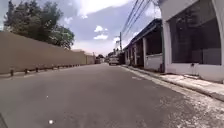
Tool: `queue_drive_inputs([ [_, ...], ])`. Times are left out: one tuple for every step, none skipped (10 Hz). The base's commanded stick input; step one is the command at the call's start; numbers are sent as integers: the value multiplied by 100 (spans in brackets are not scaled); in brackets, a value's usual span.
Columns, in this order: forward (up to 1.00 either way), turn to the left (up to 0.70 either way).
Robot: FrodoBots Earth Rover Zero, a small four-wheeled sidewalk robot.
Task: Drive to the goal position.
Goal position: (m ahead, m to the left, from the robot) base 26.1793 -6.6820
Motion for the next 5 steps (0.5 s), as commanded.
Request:
queue_drive_inputs([
  [100, 1],
  [100, 1],
  [100, 1],
  [100, 1],
  [100, 1],
])
